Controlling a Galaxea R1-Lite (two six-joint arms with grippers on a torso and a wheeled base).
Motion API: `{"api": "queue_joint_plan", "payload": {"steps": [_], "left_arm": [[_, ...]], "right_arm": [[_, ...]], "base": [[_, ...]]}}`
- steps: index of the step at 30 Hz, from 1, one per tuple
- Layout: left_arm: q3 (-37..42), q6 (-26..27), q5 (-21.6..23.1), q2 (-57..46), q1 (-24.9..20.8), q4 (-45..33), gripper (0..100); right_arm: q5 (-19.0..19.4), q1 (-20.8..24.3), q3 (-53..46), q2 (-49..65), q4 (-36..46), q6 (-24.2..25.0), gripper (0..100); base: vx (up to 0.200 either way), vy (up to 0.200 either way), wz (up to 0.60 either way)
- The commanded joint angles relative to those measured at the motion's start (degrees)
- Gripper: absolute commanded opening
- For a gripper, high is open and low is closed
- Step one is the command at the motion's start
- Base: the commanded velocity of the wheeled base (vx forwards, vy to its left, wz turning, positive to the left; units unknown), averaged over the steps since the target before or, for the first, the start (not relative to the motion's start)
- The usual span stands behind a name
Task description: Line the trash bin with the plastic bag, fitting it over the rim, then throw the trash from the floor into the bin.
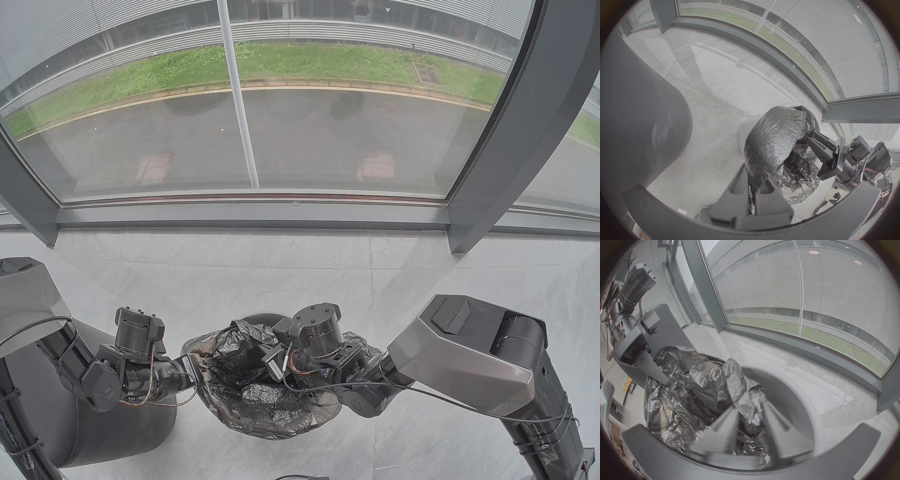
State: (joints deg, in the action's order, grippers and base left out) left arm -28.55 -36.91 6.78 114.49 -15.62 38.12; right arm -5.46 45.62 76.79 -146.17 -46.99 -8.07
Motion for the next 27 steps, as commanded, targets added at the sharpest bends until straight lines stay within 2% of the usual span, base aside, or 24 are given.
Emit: {"api": "queue_joint_plan", "payload": {"steps": [1, 11, 19, 27], "left_arm": [[0.2, -0.1, 0.1, 0.0, 0.0, 0.0, 0], [0.4, 0.0, 0.1, 0.0, 0.0, 0.0, 0], [0.1, 0.2, 0.3, 0.6, 0.0, 1.4, 0], [0.1, 0.2, 0.3, 0.7, -0.1, 4.0, 0]], "right_arm": [[-0.1, -0.6, -0.1, -0.2, -0.1, 0.0, 0], [-0.4, -0.8, -2.3, 3.1, -0.4, 0.3, 0], [-1.8, -0.7, -13.0, 12.6, -0.6, 0.4, 0], [-3.2, -0.9, -15.8, 16.0, -1.1, 0.3, 0]], "base": [[0.000, 0.000, 0.00], [0.000, 0.000, 0.00], [0.000, 0.000, 0.00], [0.000, 0.000, 0.00]]}}
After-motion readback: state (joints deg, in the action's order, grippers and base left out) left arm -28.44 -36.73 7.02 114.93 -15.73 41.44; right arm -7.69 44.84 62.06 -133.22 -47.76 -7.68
